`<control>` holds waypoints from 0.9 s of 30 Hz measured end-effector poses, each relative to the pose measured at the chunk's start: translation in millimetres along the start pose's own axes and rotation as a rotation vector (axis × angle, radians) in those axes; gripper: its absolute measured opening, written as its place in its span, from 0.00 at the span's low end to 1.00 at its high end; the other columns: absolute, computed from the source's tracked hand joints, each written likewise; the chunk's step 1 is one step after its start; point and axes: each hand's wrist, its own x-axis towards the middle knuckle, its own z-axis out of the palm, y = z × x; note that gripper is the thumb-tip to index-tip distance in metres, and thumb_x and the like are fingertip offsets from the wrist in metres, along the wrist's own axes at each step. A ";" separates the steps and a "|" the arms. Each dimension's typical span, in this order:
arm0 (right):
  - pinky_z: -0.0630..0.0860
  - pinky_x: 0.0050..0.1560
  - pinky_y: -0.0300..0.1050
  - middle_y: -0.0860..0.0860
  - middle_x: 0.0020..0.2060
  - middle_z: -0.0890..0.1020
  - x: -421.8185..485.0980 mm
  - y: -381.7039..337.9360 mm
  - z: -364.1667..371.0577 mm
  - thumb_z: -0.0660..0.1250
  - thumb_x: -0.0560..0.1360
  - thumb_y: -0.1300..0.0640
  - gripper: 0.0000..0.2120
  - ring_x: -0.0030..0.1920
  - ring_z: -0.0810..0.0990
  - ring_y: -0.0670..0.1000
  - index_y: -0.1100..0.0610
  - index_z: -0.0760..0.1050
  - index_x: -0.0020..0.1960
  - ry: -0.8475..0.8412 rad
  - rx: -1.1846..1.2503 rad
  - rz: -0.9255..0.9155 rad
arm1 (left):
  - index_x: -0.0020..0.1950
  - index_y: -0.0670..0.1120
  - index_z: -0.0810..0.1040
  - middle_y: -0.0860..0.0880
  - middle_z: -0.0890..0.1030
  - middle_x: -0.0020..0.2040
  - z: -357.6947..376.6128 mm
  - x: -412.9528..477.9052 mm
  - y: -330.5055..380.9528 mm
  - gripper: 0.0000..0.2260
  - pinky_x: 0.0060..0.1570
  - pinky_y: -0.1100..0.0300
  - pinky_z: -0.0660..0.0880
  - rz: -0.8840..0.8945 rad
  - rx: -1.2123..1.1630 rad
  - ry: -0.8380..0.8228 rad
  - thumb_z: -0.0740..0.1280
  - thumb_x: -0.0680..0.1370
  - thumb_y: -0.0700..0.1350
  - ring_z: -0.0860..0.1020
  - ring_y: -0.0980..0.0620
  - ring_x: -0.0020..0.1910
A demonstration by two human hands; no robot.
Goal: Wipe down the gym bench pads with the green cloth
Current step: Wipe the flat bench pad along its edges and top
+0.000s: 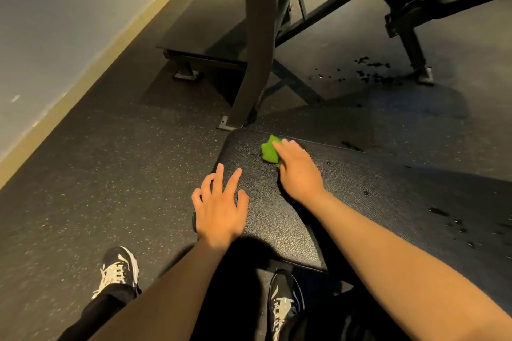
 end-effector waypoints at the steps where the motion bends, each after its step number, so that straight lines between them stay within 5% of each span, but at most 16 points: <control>1: 0.73 0.54 0.55 0.51 0.52 0.73 4.3 8.9 -2.4 0.59 0.73 0.67 0.21 0.54 0.71 0.55 0.55 0.70 0.65 0.029 -0.018 0.061 | 0.78 0.62 0.60 0.51 0.56 0.82 -0.1 0.0 -0.2 0.27 0.72 0.46 0.54 0.001 -0.004 -0.002 0.45 0.79 0.60 0.56 0.49 0.77; 8: 0.70 0.60 0.56 0.55 0.60 0.73 5.4 11.2 4.1 0.62 0.74 0.64 0.23 0.61 0.70 0.59 0.58 0.68 0.69 0.087 -0.125 0.265 | 0.77 0.61 0.64 0.50 0.59 0.81 1.0 -0.1 -1.0 0.26 0.71 0.45 0.55 0.009 -0.028 0.025 0.47 0.79 0.59 0.58 0.48 0.76; 13: 0.72 0.55 0.55 0.52 0.55 0.74 -17.8 -37.9 16.7 0.62 0.71 0.65 0.21 0.56 0.70 0.55 0.57 0.71 0.64 0.026 -0.046 0.054 | 0.78 0.61 0.62 0.50 0.58 0.81 0.7 -1.3 -0.7 0.26 0.72 0.45 0.55 0.005 -0.024 0.019 0.47 0.79 0.59 0.57 0.48 0.76; 17: 0.64 0.73 0.54 0.55 0.71 0.72 -35.5 -48.5 18.7 0.62 0.76 0.62 0.26 0.72 0.66 0.58 0.56 0.67 0.75 -0.068 0.034 -0.079 | 0.77 0.61 0.64 0.50 0.59 0.81 0.8 -0.9 -0.6 0.26 0.71 0.44 0.57 0.002 -0.028 0.024 0.47 0.79 0.59 0.58 0.48 0.76; 19: 0.68 0.69 0.55 0.54 0.68 0.74 -29.4 -35.1 10.9 0.63 0.75 0.63 0.25 0.69 0.69 0.57 0.57 0.68 0.73 -0.060 -0.018 -0.120 | 0.77 0.61 0.64 0.50 0.59 0.81 -0.3 -0.8 -0.3 0.26 0.71 0.44 0.57 0.000 -0.030 0.025 0.47 0.79 0.60 0.58 0.48 0.76; 23: 0.73 0.52 0.56 0.51 0.51 0.72 -3.3 0.1 -0.5 0.59 0.73 0.64 0.17 0.53 0.71 0.55 0.56 0.69 0.62 0.023 -0.091 0.041 | 0.78 0.62 0.61 0.51 0.56 0.82 -1.3 -0.5 -0.1 0.27 0.72 0.45 0.54 0.001 -0.037 0.006 0.46 0.79 0.60 0.56 0.49 0.77; 27: 0.71 0.59 0.56 0.54 0.60 0.73 13.9 14.6 1.9 0.59 0.77 0.61 0.20 0.61 0.70 0.59 0.58 0.67 0.69 0.052 -0.142 0.243 | 0.78 0.62 0.61 0.51 0.56 0.82 -0.4 -0.6 -0.3 0.26 0.72 0.45 0.54 0.010 -0.045 0.006 0.47 0.79 0.59 0.55 0.49 0.77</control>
